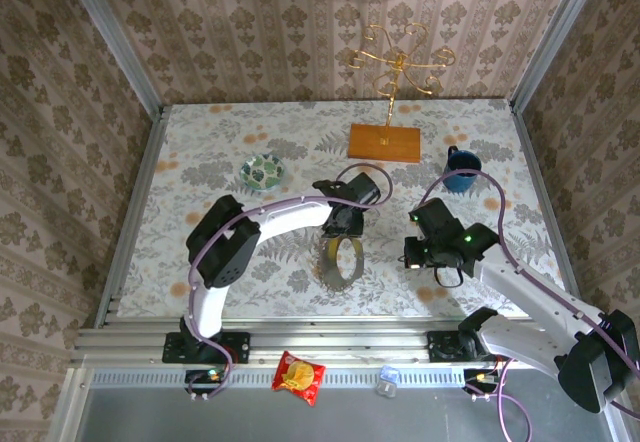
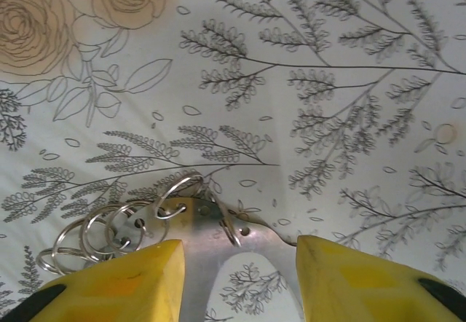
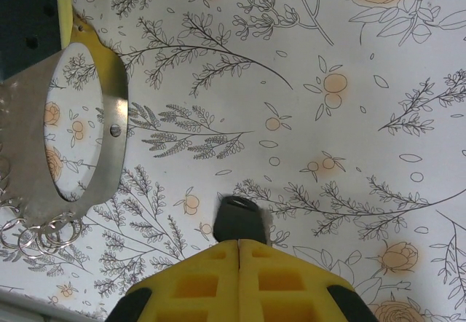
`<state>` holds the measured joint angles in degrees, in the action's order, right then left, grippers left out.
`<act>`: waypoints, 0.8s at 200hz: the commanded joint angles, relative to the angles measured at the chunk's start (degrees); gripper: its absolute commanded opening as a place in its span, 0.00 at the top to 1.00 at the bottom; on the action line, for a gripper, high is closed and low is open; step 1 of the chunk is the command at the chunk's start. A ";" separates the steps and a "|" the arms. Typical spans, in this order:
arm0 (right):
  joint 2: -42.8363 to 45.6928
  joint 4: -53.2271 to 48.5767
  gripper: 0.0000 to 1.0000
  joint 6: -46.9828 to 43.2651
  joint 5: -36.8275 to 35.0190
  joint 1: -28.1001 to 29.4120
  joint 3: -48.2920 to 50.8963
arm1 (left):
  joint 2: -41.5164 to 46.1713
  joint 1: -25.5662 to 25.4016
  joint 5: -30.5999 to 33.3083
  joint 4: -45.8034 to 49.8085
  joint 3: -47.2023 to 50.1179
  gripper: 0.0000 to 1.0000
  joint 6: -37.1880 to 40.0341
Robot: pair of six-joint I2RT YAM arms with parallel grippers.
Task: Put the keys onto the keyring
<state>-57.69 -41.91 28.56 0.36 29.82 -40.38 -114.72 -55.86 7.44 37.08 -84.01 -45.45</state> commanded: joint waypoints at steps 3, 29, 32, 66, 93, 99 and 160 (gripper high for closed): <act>0.83 -0.36 1.00 0.45 -0.19 -0.41 0.30 | -1.00 -0.48 2.31 2.84 -1.99 0.58 -1.74; 0.57 -0.29 1.00 0.36 -0.01 -0.38 0.13 | -2.06 -0.55 2.45 2.93 -2.52 0.61 -2.05; 0.52 -0.28 1.00 0.36 -0.01 -0.38 0.13 | -2.11 -0.53 2.48 3.00 -2.56 0.62 -2.09; 0.40 -0.19 1.00 0.36 0.08 -0.38 0.13 | -3.18 -0.63 2.66 3.37 -3.34 0.65 -2.36; 0.34 -0.10 1.00 0.45 0.17 -0.38 0.21 | -3.87 -0.71 2.66 3.43 -3.51 0.69 -2.36; 0.34 -0.06 1.00 0.41 0.17 -0.38 0.21 | -4.01 -0.73 2.67 3.37 -3.52 0.69 -2.40; 0.21 0.16 1.00 0.36 0.43 -0.39 0.30 | -4.73 -0.86 2.92 3.34 -3.72 0.77 -2.32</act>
<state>-57.69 -41.89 28.53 0.38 29.82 -40.38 -118.69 -56.29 9.06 38.41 -86.17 -46.98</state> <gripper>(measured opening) 0.063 0.238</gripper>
